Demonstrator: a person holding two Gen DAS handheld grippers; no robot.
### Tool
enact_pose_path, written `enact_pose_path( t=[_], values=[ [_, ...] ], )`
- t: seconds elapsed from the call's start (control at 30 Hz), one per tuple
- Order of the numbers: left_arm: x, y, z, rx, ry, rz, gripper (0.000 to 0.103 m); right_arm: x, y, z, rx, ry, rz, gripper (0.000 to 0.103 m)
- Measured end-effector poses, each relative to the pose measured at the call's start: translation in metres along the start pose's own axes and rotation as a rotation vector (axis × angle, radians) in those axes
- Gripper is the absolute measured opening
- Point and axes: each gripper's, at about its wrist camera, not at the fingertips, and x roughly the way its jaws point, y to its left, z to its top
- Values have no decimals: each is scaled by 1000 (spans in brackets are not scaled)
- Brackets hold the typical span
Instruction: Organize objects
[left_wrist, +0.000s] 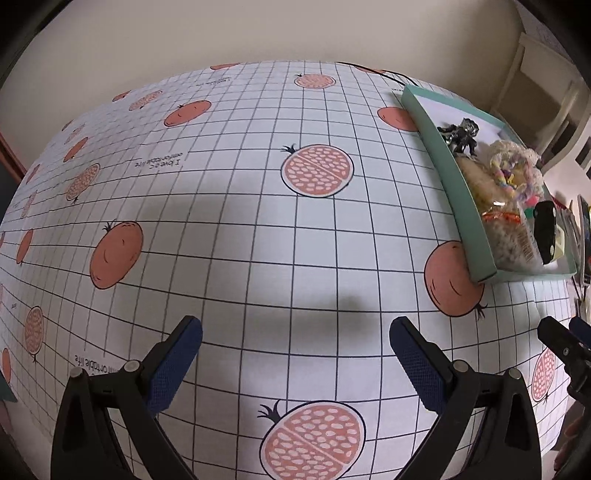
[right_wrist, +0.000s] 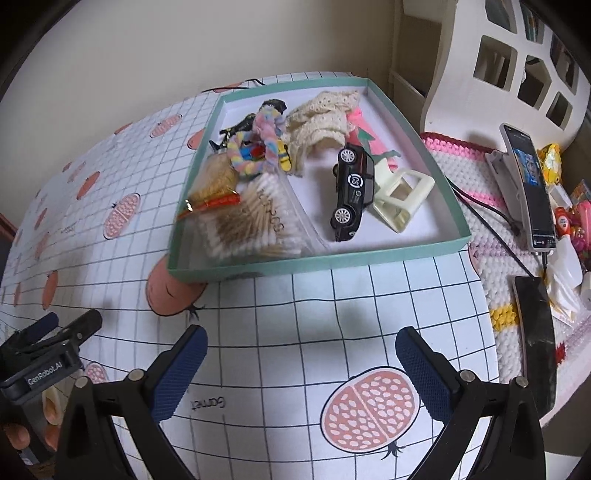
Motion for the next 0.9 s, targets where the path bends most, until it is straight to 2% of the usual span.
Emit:
enact_pose_path(
  t=[0.6,0.9],
  values=[
    [14,3,-9,6,13,26,101,24,7,-8,-29,36,-20,103],
    [14,6,-10,-11,3,8,101,31,9,-10,-35,53,-30,103]
  ],
)
